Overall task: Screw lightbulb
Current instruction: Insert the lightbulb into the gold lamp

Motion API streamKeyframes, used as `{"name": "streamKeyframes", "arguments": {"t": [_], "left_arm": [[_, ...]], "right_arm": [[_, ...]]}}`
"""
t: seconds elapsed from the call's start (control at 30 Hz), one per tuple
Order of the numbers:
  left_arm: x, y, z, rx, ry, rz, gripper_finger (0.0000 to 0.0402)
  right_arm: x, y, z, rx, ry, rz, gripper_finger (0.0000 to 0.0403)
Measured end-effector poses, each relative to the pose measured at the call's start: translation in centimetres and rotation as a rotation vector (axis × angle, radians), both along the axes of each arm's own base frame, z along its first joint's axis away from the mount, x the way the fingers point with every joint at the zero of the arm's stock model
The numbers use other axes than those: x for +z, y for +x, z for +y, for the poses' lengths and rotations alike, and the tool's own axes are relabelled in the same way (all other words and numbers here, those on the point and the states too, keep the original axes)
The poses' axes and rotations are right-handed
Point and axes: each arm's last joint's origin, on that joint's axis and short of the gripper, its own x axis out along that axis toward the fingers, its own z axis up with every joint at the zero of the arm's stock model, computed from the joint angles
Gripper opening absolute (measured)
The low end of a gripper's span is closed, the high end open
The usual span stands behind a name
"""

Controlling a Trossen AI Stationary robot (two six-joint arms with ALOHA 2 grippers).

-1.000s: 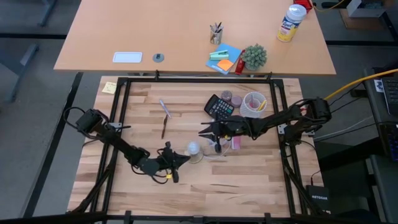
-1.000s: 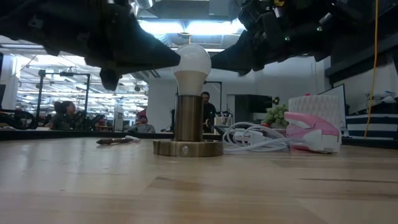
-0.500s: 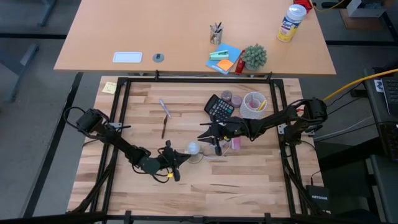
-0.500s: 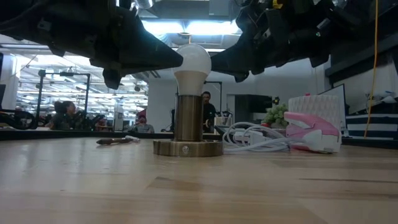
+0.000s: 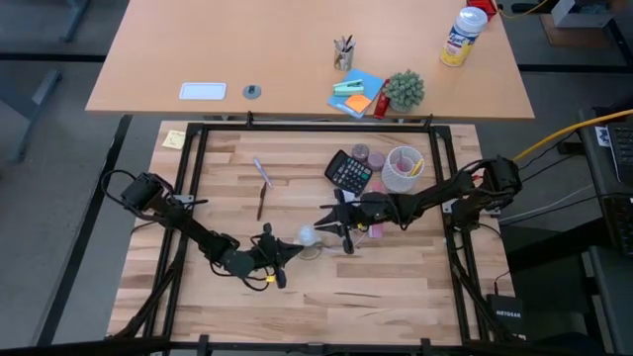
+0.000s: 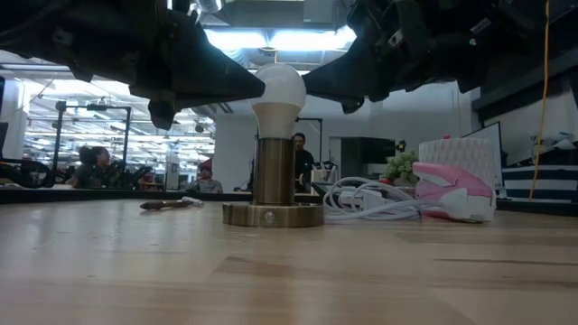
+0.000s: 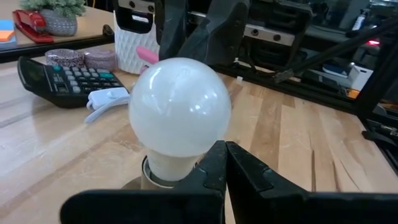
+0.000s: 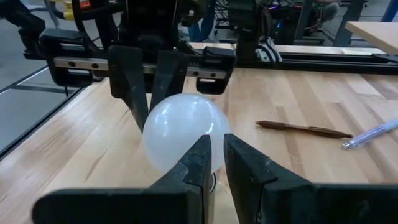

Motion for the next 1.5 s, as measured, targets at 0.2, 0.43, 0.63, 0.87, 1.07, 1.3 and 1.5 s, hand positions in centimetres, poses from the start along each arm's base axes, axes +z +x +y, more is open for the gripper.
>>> {"name": "streamKeyframes", "arguments": {"t": [0.2, 0.43, 0.63, 0.87, 1.07, 1.3, 1.5], "left_arm": [[0.0, 0.0, 0.1, 0.028, 0.006, -0.003, 0.0], [0.0, -0.1, 0.2, 0.08, 0.018, -0.008, 0.0], [0.0, -0.1, 0.3, 0.092, 0.022, -0.004, 0.0], [-0.4, -0.3, 0.5, 0.153, 0.019, 0.012, 0.0], [-0.5, -0.6, 0.3, 0.19, 0.038, 0.012, 0.0], [-0.4, -1.2, -0.5, 0.225, 0.056, -0.003, 0.0], [-0.4, -1.6, -1.2, 0.21, 0.059, -0.007, 0.0]], "right_arm": [[0.0, 0.0, 0.0, 0.009, 0.005, 0.002, 0.0051], [0.0, 0.0, 0.1, 0.033, 0.035, 0.01, 0.0051], [0.0, -0.1, 0.2, 0.076, 0.047, 0.012, 0.0051], [0.0, -0.1, 0.8, 0.117, 0.052, 0.013, 0.0051], [0.0, -0.1, 0.7, 0.114, 0.052, 0.011, 0.0051], [0.0, -0.2, 0.7, 0.108, 0.046, 0.011, 0.0051], [0.9, -0.5, 0.4, 0.049, 0.005, -0.003, 0.0051]]}}
